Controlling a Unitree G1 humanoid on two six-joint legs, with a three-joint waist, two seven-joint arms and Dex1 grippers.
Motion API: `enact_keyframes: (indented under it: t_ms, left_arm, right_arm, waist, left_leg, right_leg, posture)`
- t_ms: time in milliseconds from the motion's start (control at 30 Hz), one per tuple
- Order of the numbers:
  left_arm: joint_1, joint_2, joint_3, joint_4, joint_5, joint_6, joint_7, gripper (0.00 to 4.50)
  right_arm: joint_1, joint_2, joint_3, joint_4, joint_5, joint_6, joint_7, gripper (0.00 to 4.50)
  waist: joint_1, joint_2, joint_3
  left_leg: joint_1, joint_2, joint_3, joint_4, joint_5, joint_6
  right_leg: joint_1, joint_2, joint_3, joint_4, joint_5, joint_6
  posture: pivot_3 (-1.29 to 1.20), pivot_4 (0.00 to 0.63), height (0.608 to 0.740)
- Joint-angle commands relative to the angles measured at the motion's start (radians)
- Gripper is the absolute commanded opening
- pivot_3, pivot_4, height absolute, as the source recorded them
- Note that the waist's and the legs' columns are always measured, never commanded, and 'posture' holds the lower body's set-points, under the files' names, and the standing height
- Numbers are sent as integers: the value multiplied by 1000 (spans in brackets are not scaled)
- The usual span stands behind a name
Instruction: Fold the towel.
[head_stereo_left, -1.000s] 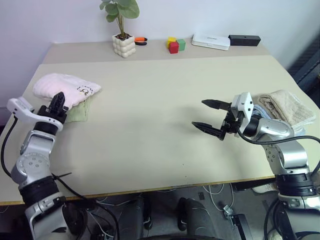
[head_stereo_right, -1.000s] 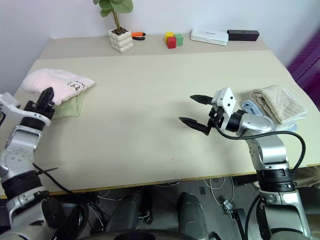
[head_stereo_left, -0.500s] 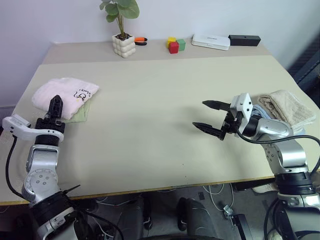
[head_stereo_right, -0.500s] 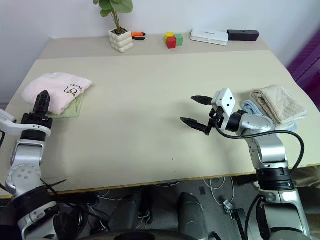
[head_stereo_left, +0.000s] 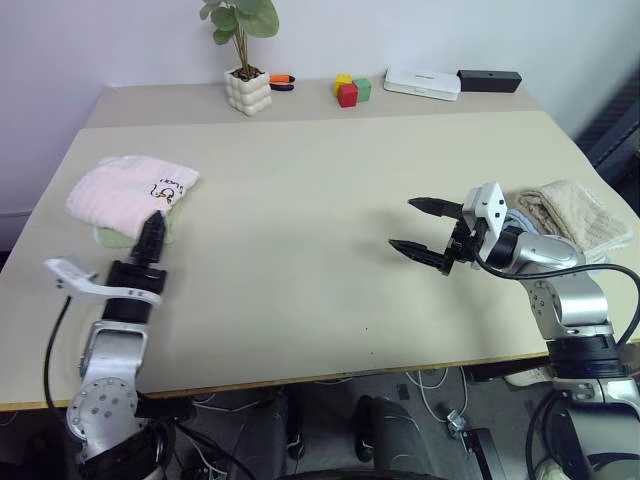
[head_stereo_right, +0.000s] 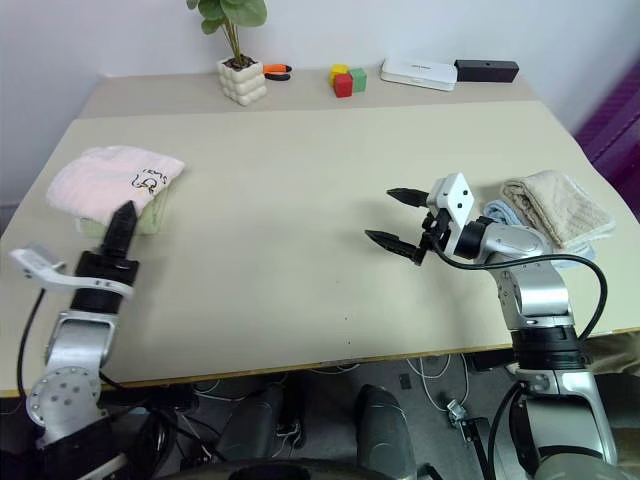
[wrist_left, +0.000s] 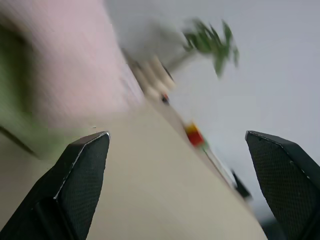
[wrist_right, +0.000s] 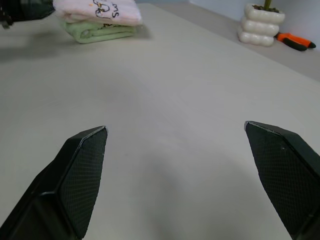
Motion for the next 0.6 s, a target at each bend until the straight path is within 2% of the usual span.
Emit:
enact_keyframes:
  t_ms: [33, 167, 333, 600]
  left_arm:
    - [-42, 79, -130, -82, 55, 33, -140, 4443]
    - [-196, 194, -196, 41, 154, 1, -307, 4443]
    - [-344, 254, -251, 251, 267, -73, -504, 4443]
    - [-478, 260, -291, 500, 429, -201, -655, 4443]
  right_arm:
    - [-35, -13, -47, -1, 47, 19, 20, 4500]
    - [-35, -32, -51, -24, 39, 26, 16, 4500]
    - [18, -54, -104, -171, 104, 124, -20, 4500]
    - [136, -99, -162, -307, 143, 166, -39, 4500]
  waist:
    - [-2, 2, -1]
    - [0, 3, -1]
    - [-2, 4, -1]
    - [12, 4, -1]
  left_leg:
    - [0, 0, 0, 0, 0, 0]
    - [0, 0, 1, 0, 0, 0]
    - [-4, 0, 2, -2, 4, -6]
    - [-7, 0, 2, 0, 4, -6]
  right_leg:
    - [-2, 0, 0, 0, 0, 0]
    - [-5, 0, 0, 0, 0, 0]
    - [-5, 0, 1, 0, 0, 0]
    - [-8, 0, 1, 1, 1, 0]
  posture:
    - [0, 150, 740]
    - [0, 150, 740]
    - [0, 150, 740]
    - [0, 150, 740]
